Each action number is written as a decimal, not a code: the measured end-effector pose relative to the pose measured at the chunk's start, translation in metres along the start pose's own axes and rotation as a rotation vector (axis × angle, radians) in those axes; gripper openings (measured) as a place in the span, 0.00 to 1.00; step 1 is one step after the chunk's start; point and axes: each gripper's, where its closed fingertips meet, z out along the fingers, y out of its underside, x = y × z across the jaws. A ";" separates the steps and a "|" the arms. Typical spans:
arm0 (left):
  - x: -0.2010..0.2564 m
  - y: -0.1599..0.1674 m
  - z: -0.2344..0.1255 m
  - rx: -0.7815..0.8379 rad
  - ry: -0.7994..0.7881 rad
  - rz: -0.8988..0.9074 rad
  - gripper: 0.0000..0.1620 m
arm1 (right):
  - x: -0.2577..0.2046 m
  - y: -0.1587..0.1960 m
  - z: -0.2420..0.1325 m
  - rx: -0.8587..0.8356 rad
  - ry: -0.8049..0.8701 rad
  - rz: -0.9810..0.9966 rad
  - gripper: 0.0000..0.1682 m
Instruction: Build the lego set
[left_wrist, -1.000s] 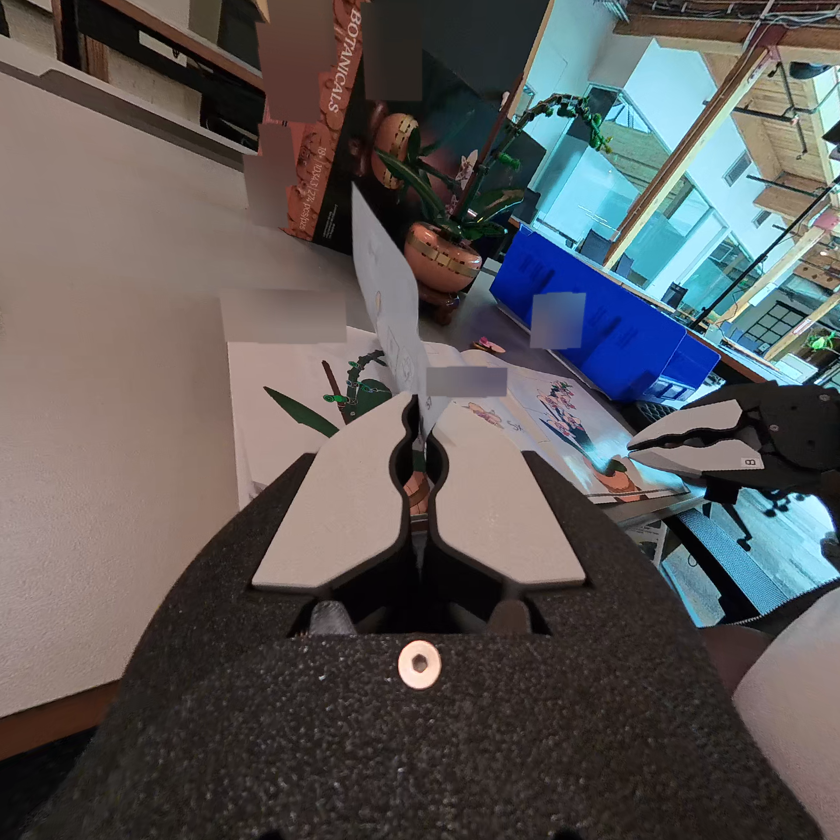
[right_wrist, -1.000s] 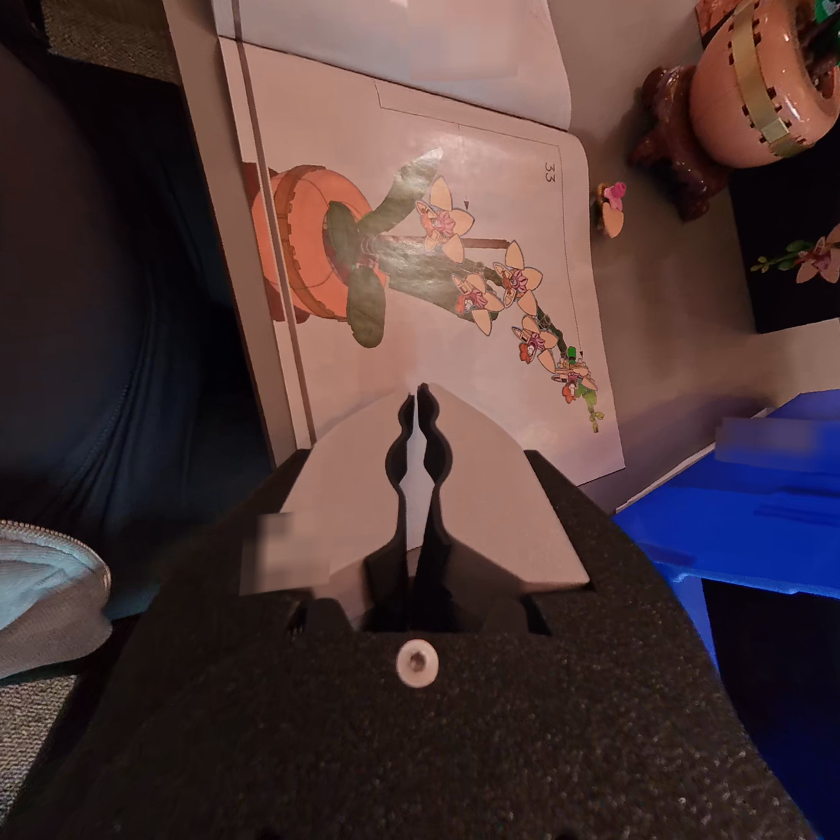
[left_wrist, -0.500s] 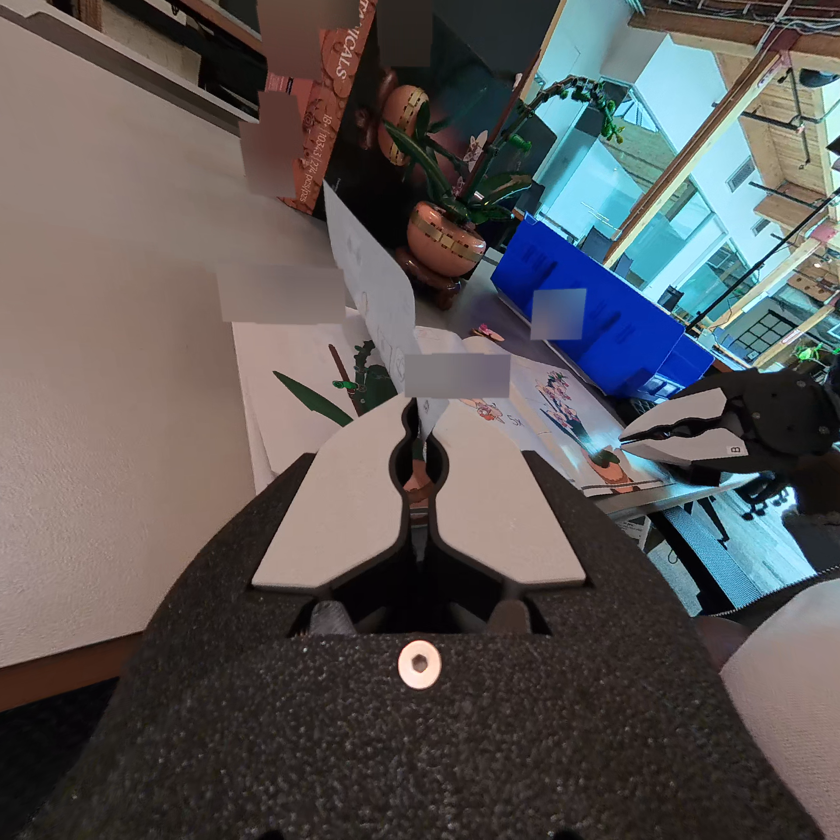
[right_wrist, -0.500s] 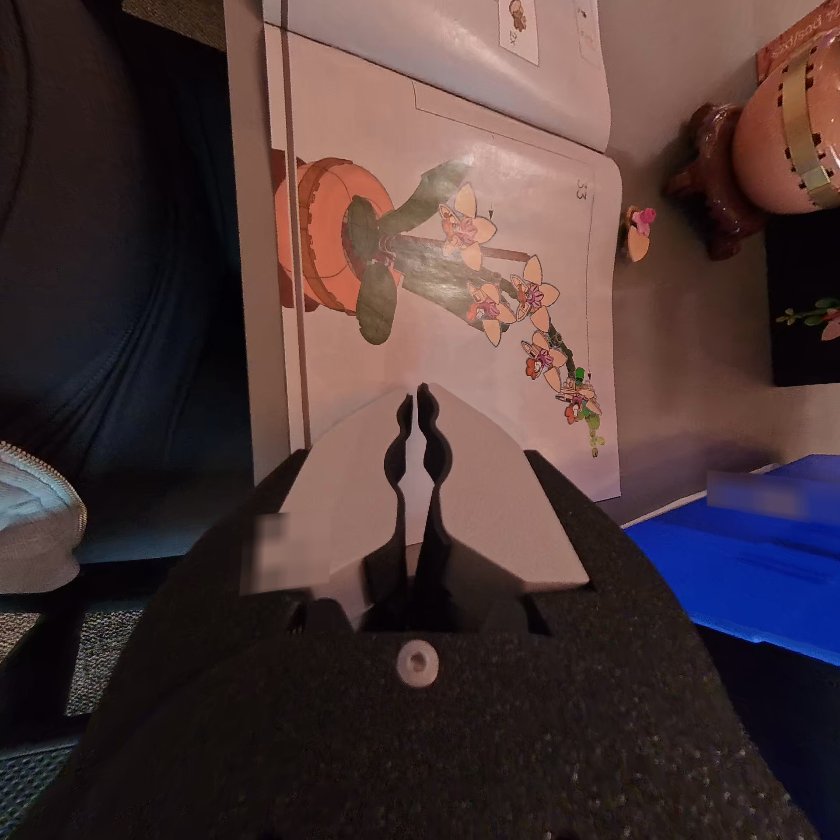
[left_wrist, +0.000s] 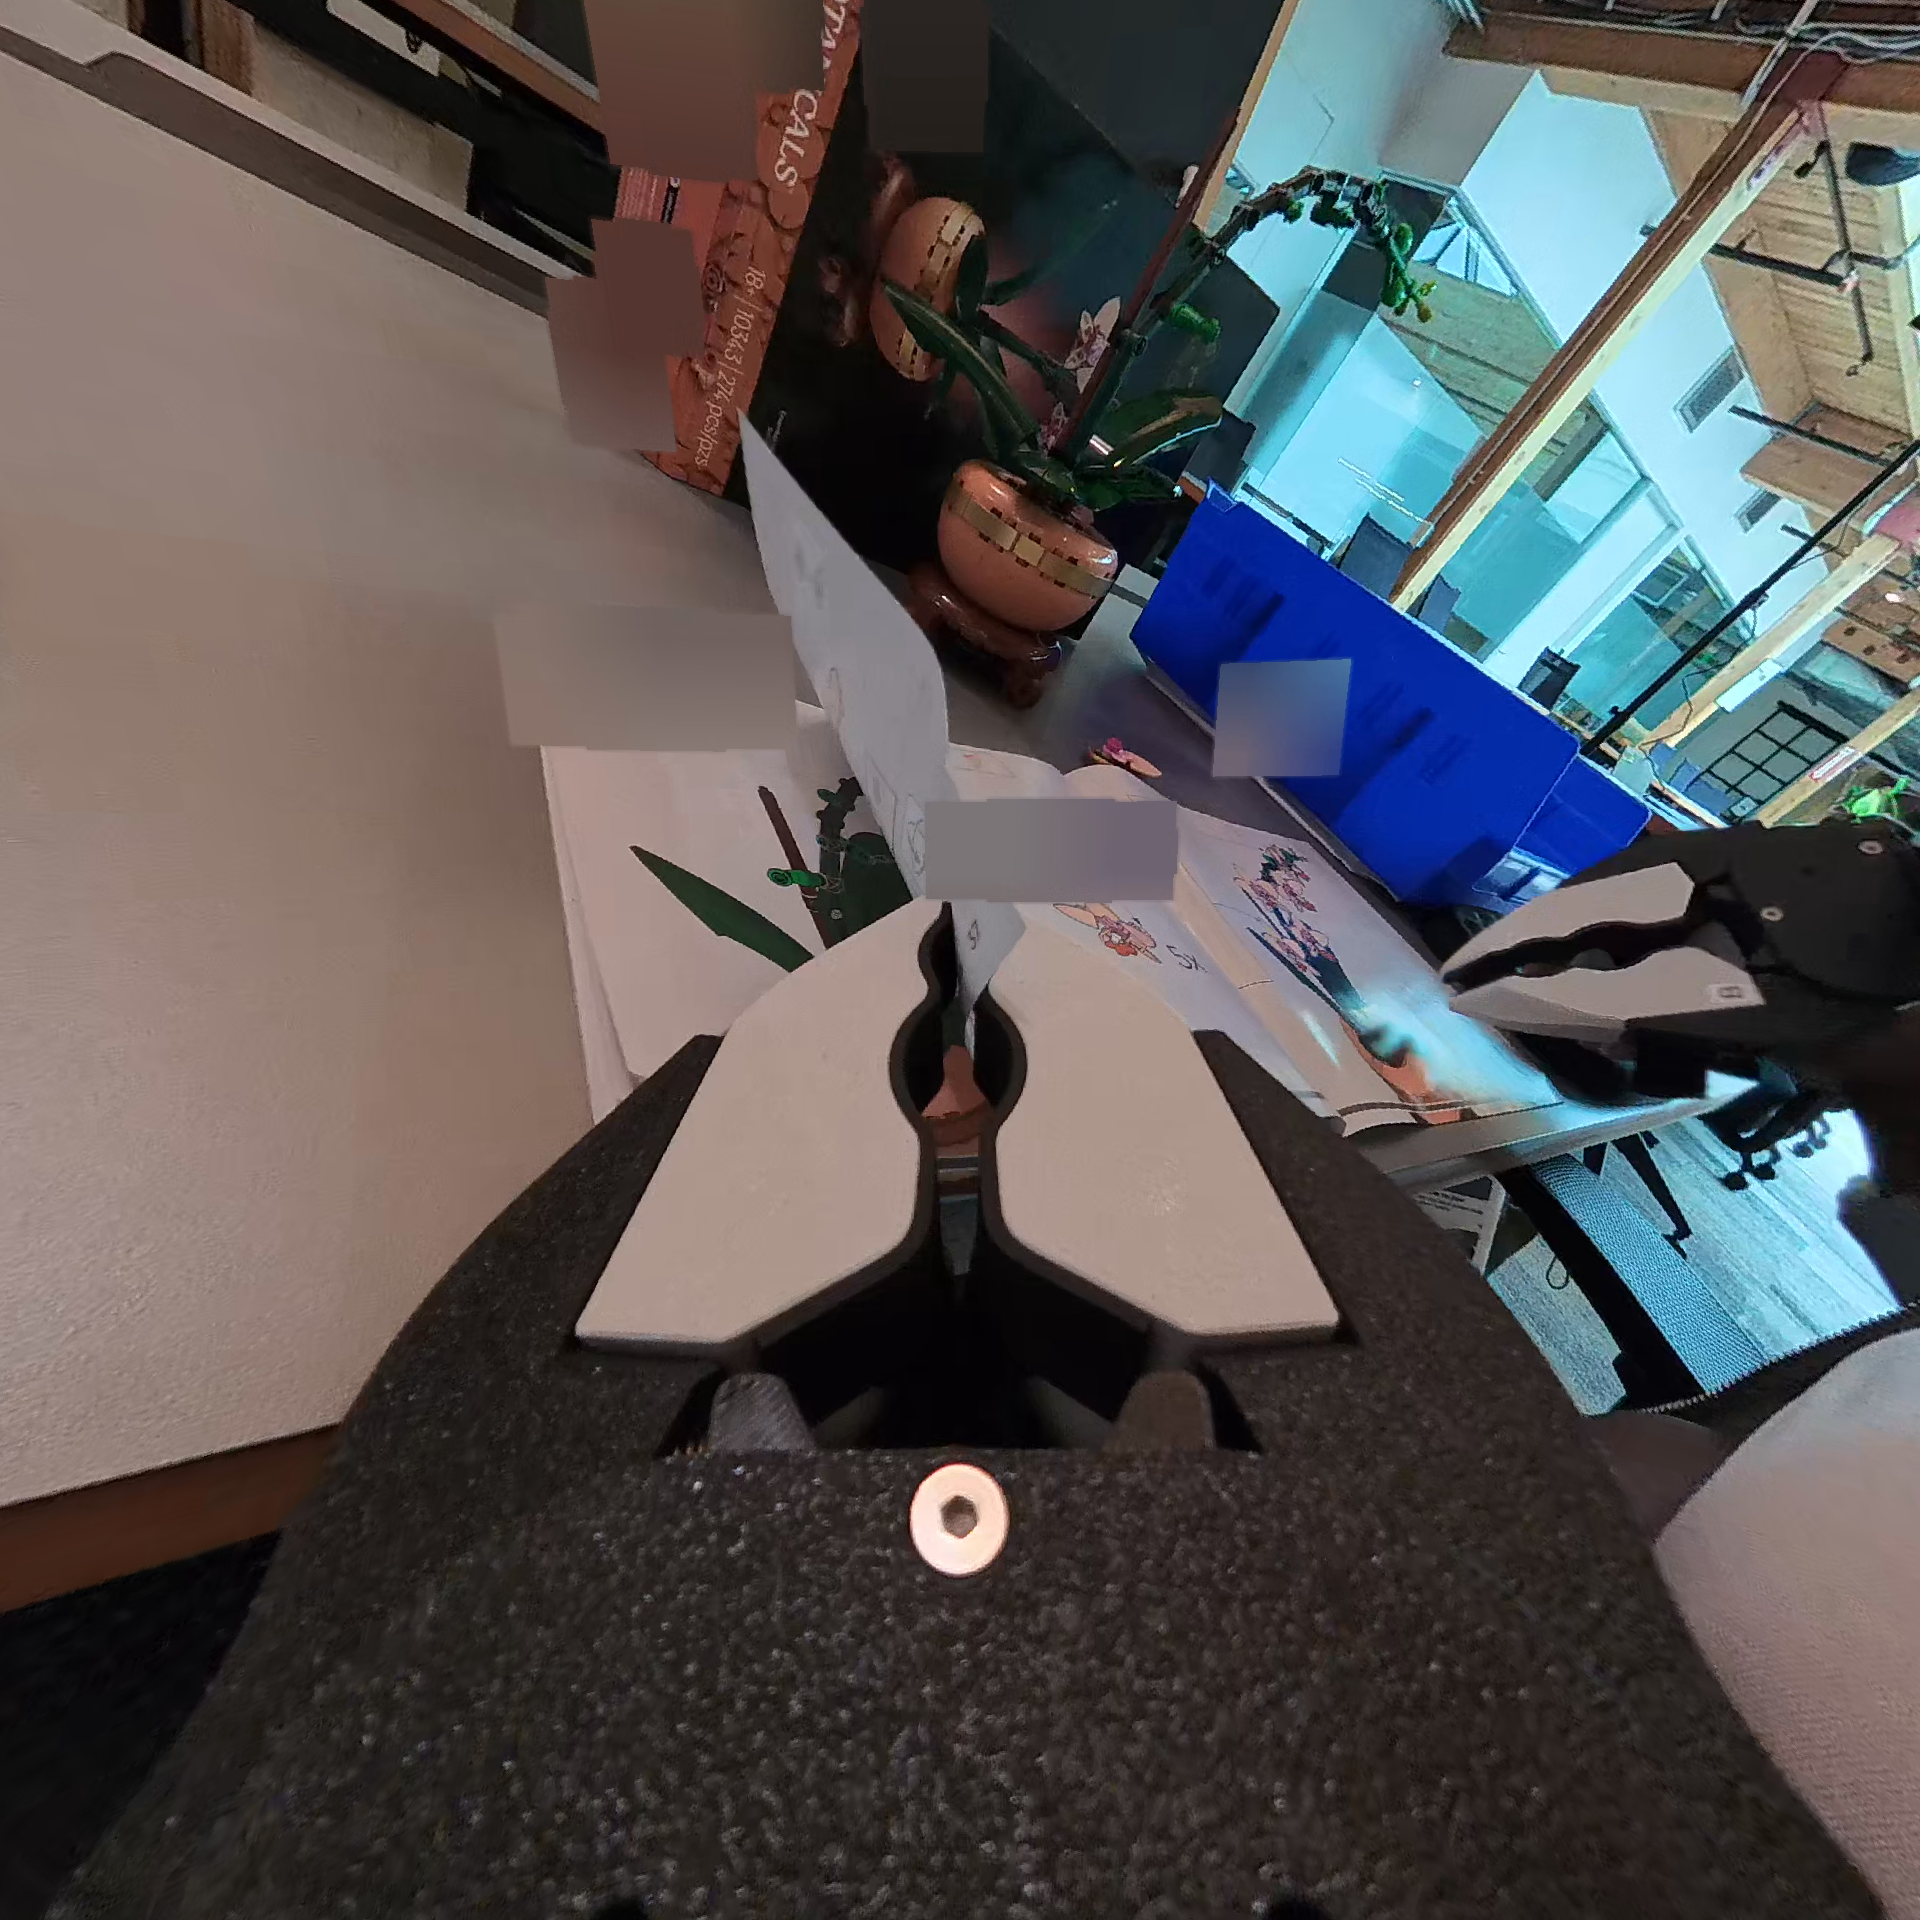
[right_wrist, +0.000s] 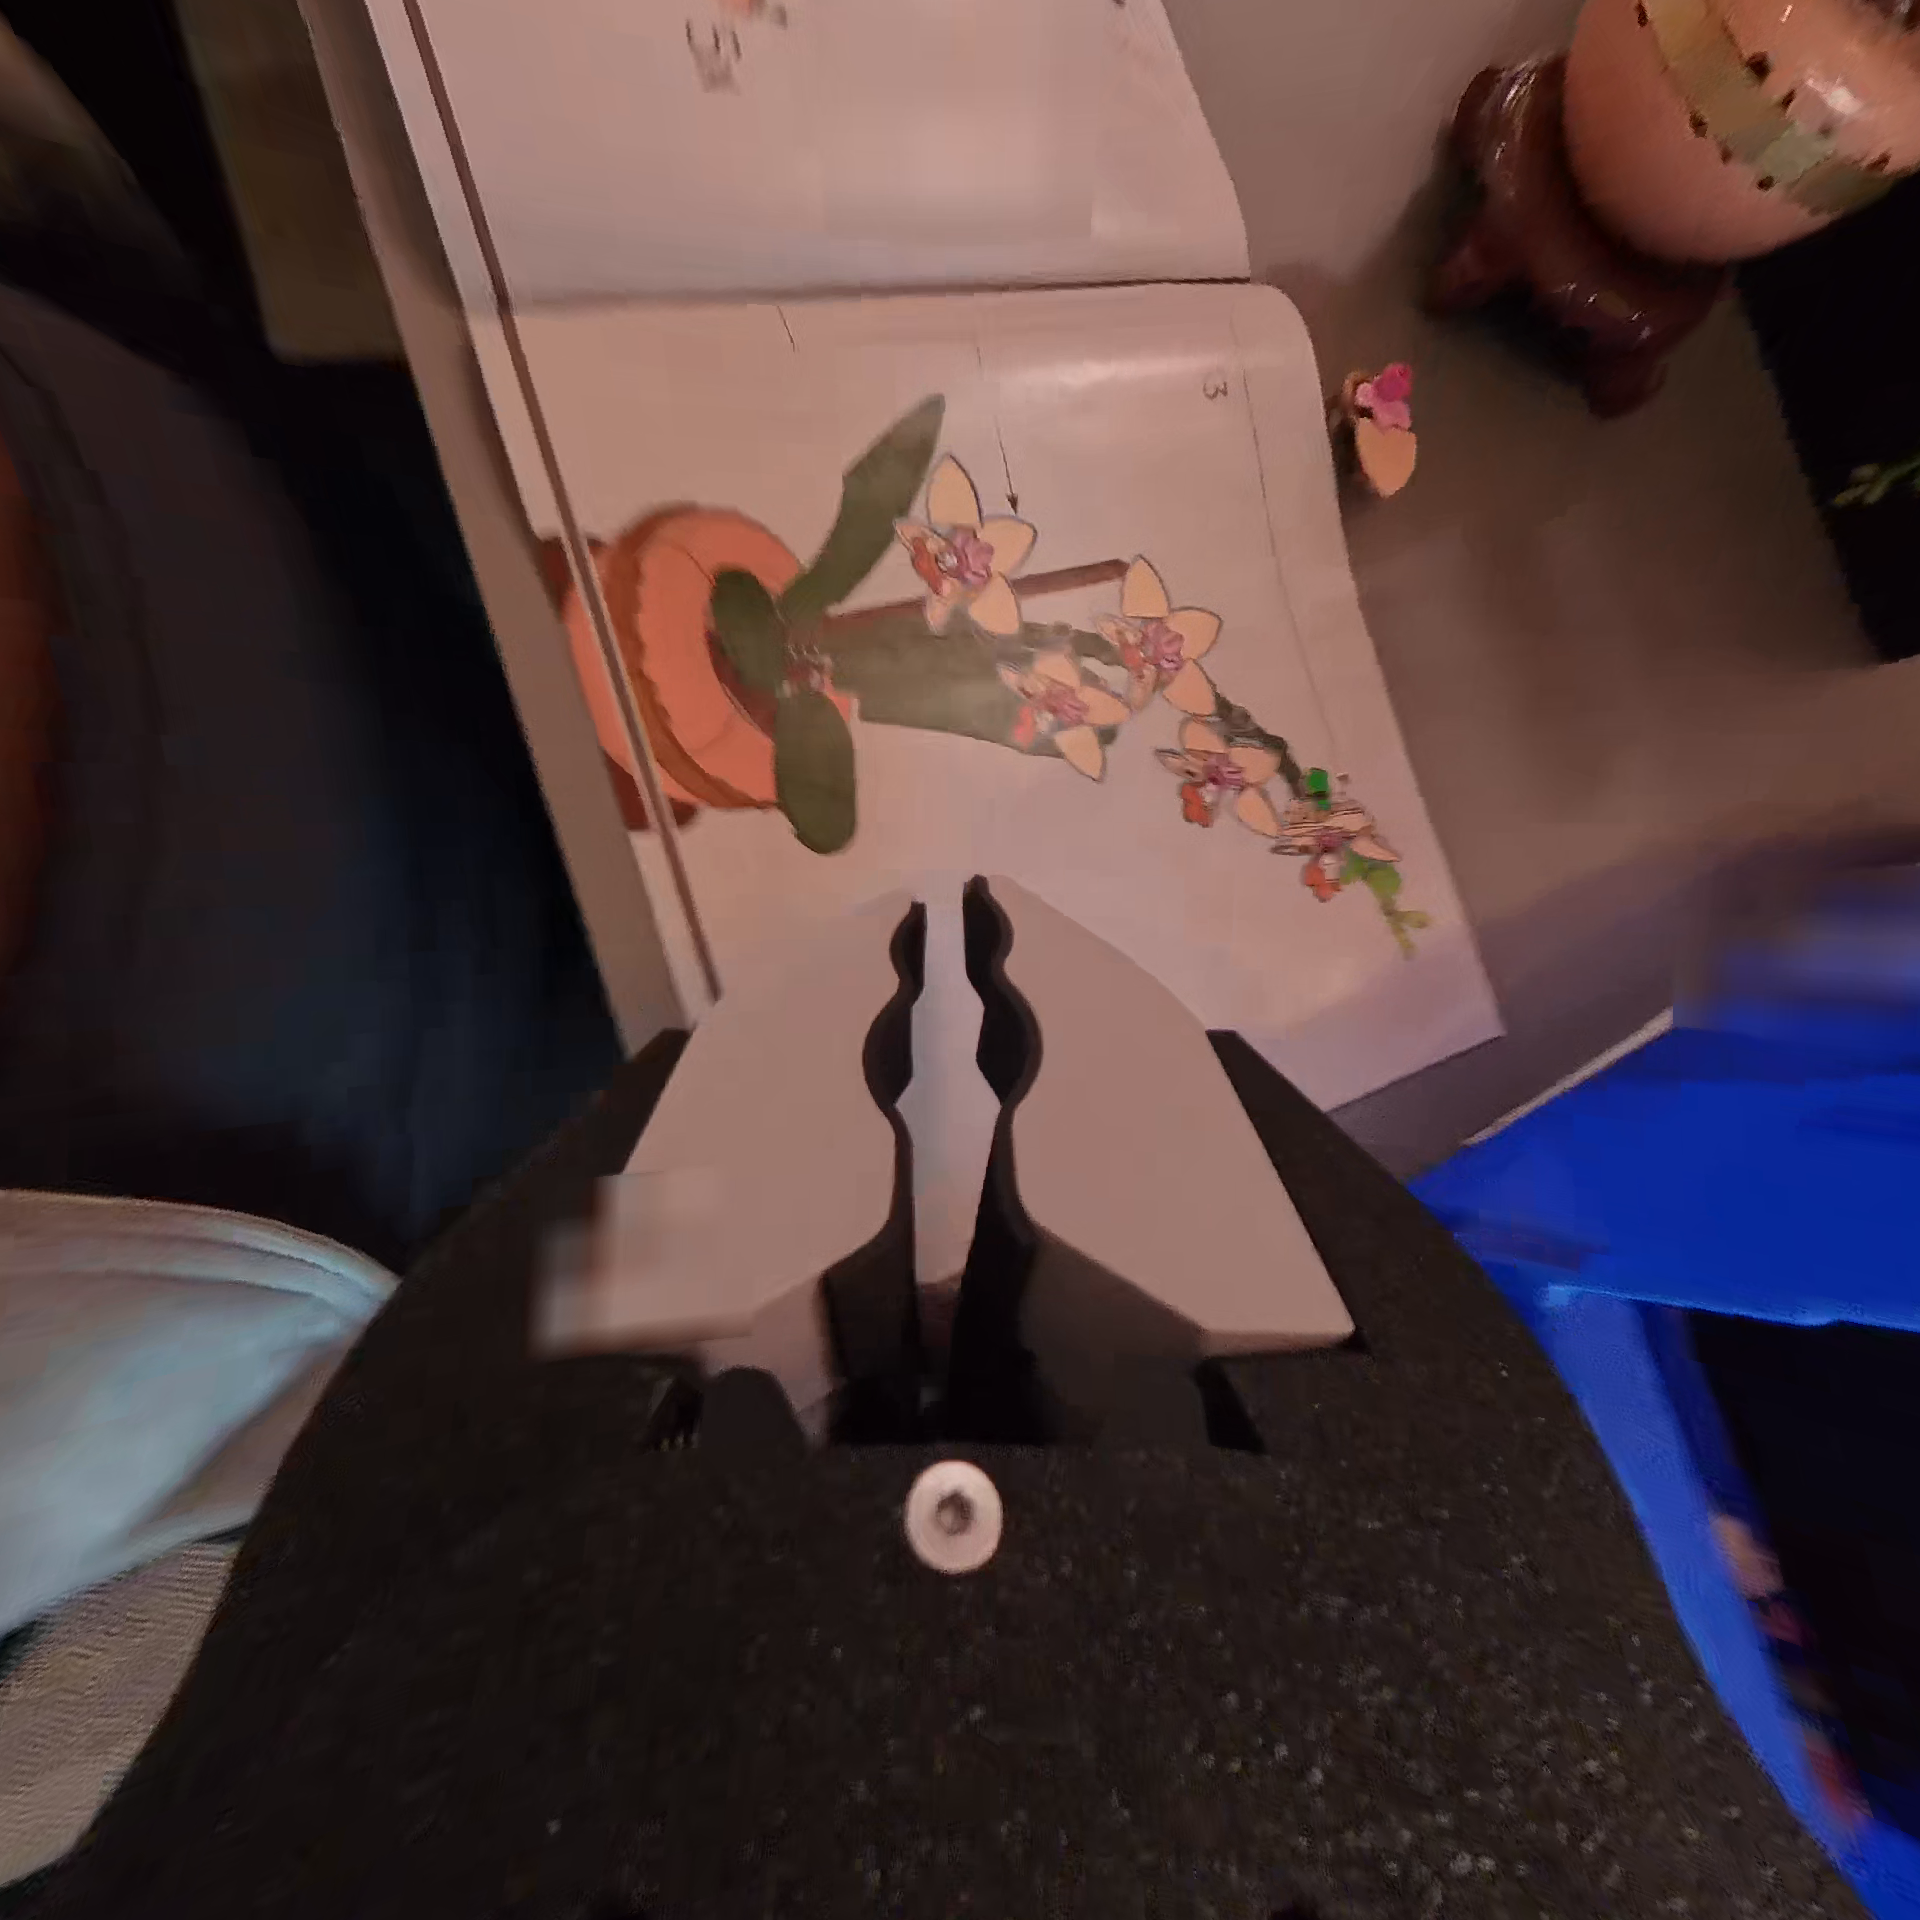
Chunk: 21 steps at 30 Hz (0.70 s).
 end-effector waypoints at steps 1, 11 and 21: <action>-0.001 0.000 0.000 0.002 -0.002 -0.003 0.00 | -0.007 -0.003 -0.001 0.010 -0.044 0.063 0.07; -0.007 0.004 -0.001 0.013 -0.004 -0.100 0.00 | -0.015 0.012 0.003 -0.039 -0.113 0.262 0.16; -0.007 0.004 -0.001 0.020 -0.006 -0.117 0.00 | -0.015 0.011 0.004 -0.039 -0.134 0.203 0.16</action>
